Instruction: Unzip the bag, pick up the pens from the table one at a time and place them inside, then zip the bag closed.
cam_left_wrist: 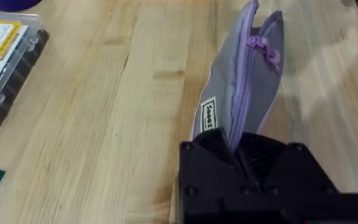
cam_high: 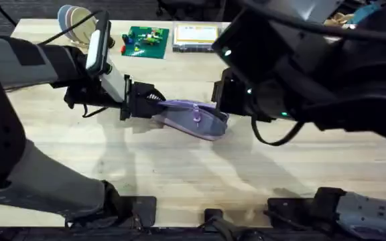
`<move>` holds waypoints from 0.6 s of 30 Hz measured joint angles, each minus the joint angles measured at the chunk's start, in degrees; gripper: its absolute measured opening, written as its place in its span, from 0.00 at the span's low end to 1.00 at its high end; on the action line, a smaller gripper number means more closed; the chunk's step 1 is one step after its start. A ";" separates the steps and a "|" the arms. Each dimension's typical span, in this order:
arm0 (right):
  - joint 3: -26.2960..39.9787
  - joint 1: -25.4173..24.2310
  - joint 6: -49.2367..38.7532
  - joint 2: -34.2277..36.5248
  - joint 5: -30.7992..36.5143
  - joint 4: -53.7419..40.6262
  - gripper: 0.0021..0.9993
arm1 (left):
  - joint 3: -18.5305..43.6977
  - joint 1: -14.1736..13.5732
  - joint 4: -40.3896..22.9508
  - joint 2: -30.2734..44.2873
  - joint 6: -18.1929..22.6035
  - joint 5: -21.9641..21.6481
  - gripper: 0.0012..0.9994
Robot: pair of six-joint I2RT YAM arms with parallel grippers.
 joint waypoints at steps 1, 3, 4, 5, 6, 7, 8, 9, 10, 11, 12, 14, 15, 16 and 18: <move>0.00 0.00 0.00 -0.42 -0.44 0.00 0.03 | 0.00 0.00 0.00 0.00 0.02 0.00 0.04; 0.00 0.00 0.00 -1.24 -1.53 -0.02 0.03 | 0.00 0.00 0.00 0.00 0.02 0.00 0.04; 0.00 0.00 0.00 -1.49 -2.19 -0.05 0.03 | 0.00 0.00 0.00 0.00 0.02 0.02 0.04; 0.00 0.00 0.00 -1.58 -2.83 -0.16 0.03 | 0.00 0.00 0.00 0.00 0.01 0.00 0.04; 0.00 0.00 -0.04 -1.62 -3.83 -0.36 0.03 | 0.00 0.00 0.00 0.00 0.00 0.00 0.04; 0.00 0.00 -0.20 -1.62 -4.68 -0.46 0.03 | 0.00 0.00 0.00 0.00 0.00 0.00 0.04; 0.00 0.00 -0.40 -1.62 -5.68 -0.47 0.07 | 0.00 0.00 0.00 0.00 0.01 0.00 0.04; 0.00 0.00 -0.57 -1.60 -6.71 -0.46 0.17 | 0.00 0.00 0.00 0.00 0.01 0.01 0.04; 0.00 0.00 -0.92 -1.62 -7.67 -0.46 0.29 | 0.00 0.00 0.00 0.00 0.00 0.00 0.04; 0.00 0.00 -1.26 -1.62 -8.60 -0.49 0.44 | 0.00 0.00 0.00 0.00 0.01 0.00 0.04; 0.00 0.00 -1.49 -1.62 -9.44 -0.50 0.58 | 0.00 0.00 0.00 0.00 0.01 0.00 0.04; 0.00 0.01 -1.83 -1.62 -10.76 -0.51 0.86 | 0.00 0.00 0.00 0.00 0.00 0.00 0.04; 0.00 0.06 -2.21 -1.62 -11.18 -0.52 0.96 | 0.00 0.00 0.00 0.00 0.01 0.00 0.04; 0.00 0.08 -2.20 -1.62 -11.56 -0.53 0.99 | 0.00 0.00 0.00 0.00 0.02 0.00 0.04; 0.00 0.34 -2.36 -1.60 -11.99 -0.52 1.00 | 0.00 0.00 0.00 0.01 0.01 0.00 0.04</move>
